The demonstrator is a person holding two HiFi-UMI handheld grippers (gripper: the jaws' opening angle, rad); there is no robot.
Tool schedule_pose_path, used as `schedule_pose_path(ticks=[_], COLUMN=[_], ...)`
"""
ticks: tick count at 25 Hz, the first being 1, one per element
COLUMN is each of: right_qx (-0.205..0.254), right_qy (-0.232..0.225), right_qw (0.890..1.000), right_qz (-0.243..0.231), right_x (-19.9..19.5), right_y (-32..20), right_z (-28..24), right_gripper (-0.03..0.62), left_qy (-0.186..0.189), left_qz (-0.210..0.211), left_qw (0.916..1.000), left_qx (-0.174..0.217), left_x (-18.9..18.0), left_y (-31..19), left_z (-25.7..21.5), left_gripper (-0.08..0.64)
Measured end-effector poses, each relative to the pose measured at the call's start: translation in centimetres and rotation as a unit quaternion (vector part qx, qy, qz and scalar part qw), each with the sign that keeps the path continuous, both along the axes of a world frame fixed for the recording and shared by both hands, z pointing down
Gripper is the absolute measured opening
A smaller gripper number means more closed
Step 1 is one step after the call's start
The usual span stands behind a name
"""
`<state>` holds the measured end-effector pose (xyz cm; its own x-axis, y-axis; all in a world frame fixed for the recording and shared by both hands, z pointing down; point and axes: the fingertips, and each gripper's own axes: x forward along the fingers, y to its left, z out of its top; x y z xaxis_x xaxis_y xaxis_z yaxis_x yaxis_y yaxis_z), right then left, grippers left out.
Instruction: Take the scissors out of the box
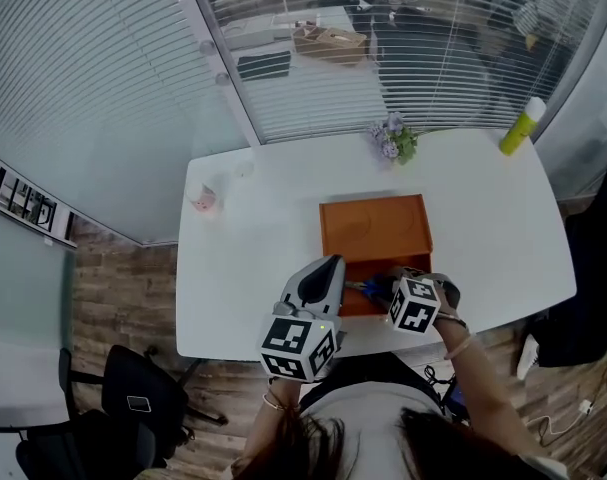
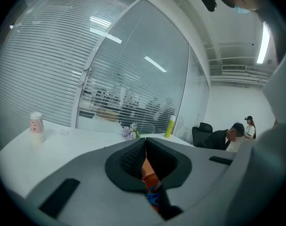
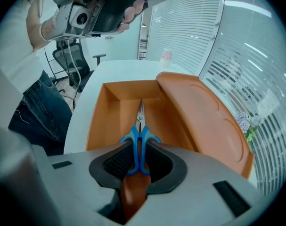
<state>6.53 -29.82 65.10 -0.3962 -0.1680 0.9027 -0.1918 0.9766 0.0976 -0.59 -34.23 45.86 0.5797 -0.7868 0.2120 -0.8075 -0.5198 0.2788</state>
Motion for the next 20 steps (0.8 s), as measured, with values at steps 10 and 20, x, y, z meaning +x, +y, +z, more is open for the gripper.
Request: schedule_pose_path(ticks=[10, 20], right_qx=[0.036, 0.06], right_qy=[0.023, 0.02], right_qw=[0.999, 0.997], right_qz=[0.023, 0.045], right_x=[1.3, 2.0], right_y=[0.1, 0.3], right_z=[-1.1, -2.5], right_gripper=[0.11, 0.11], left_qy=[-0.001, -0.001], left_qz=[0.008, 0.01], left_qw=[0.9999, 0.9998], left_qx=[0.008, 0.016], left_x=[-0.2, -0.6], left_y=[1.2, 2.1], left_z=[-0.6, -1.2], left_gripper=[0.02, 0.018])
